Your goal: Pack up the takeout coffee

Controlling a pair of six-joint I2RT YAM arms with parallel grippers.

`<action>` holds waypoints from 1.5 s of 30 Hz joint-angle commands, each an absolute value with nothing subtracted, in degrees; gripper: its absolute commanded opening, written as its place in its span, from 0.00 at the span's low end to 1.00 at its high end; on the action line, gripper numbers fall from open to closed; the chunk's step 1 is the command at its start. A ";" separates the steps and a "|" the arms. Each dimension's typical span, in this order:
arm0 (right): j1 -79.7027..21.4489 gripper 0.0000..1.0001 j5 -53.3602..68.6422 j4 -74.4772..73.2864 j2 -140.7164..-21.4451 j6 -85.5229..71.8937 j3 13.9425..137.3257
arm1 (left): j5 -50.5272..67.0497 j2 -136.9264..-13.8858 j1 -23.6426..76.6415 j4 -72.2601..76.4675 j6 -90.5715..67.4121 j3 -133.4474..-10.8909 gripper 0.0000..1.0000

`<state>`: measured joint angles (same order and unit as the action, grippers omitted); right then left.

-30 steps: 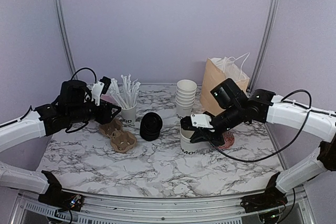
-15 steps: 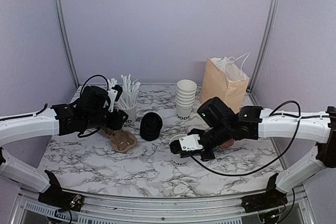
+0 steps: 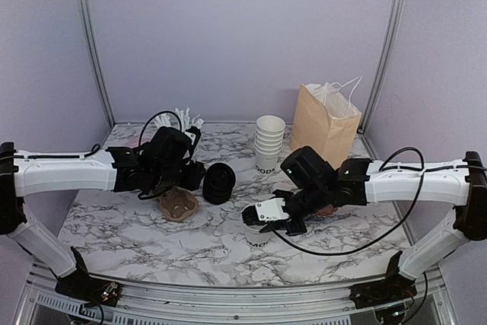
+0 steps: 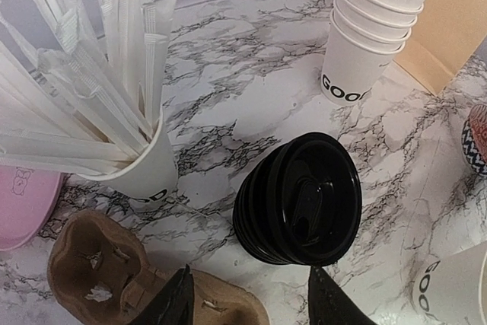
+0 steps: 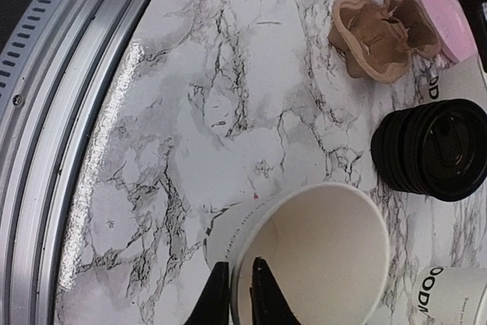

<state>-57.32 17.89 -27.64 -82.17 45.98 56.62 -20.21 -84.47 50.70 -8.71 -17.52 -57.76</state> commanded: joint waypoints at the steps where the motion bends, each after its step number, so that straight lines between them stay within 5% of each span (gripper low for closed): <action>1: -57.52 0.25 19.59 -27.38 -82.49 44.50 57.13 | -23.85 -87.70 51.86 -11.10 -20.76 -61.96 0.51; 7: -55.29 0.39 21.07 -32.28 -78.55 43.95 61.63 | -27.19 -93.17 53.20 -15.14 -23.50 -68.41 0.52; 26: -43.24 0.40 23.86 -30.79 -68.17 41.22 59.36 | -31.39 -104.40 53.79 -26.24 -23.93 -79.21 0.46; 40: -42.98 0.39 23.06 -29.63 -67.63 40.69 57.66 | -32.67 -104.04 53.79 -27.41 -23.37 -80.87 0.18; 45: -42.98 0.39 22.82 -29.29 -68.18 40.69 57.74 | -33.20 -102.44 53.79 -27.39 -22.97 -80.60 0.16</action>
<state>-43.44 23.00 -30.57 -68.71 41.63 57.47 -31.68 -104.99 53.58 -25.56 -23.55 -79.77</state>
